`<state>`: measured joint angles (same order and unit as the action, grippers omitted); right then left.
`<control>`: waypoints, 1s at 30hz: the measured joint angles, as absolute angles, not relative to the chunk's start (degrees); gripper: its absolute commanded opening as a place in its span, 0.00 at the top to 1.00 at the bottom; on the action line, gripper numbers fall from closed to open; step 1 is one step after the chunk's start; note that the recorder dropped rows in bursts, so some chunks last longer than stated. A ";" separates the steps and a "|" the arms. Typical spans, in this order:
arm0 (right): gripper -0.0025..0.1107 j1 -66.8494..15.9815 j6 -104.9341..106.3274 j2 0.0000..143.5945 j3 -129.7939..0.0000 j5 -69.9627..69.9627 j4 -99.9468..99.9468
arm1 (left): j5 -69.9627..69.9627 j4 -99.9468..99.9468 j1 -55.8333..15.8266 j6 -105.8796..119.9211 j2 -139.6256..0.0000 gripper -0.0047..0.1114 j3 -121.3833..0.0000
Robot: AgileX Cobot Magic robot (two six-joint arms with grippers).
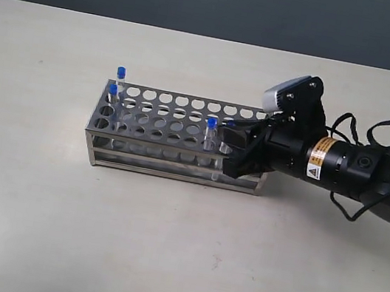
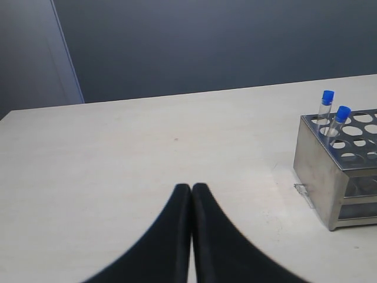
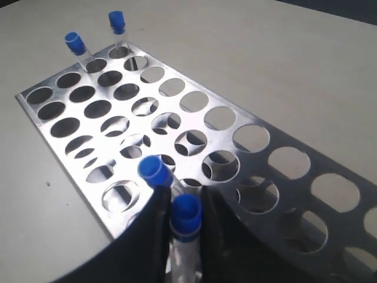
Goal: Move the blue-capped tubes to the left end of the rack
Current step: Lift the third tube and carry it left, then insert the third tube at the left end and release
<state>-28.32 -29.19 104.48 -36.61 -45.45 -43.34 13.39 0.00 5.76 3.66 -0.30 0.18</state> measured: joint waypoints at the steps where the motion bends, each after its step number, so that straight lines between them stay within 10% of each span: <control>1: 0.98 -28.32 -29.19 103.77 -36.61 -45.12 -43.34 | 13.39 0.00 5.76 3.66 -0.30 0.95 0.18; 17: 0.98 -28.27 -32.69 86.08 -44.08 -41.06 -46.20 | 13.39 0.00 5.76 3.66 -0.30 0.95 0.18; 30: 0.98 -41.51 -38.01 105.14 -63.40 -41.18 -51.86 | 13.39 0.00 5.76 3.66 -0.30 0.95 0.18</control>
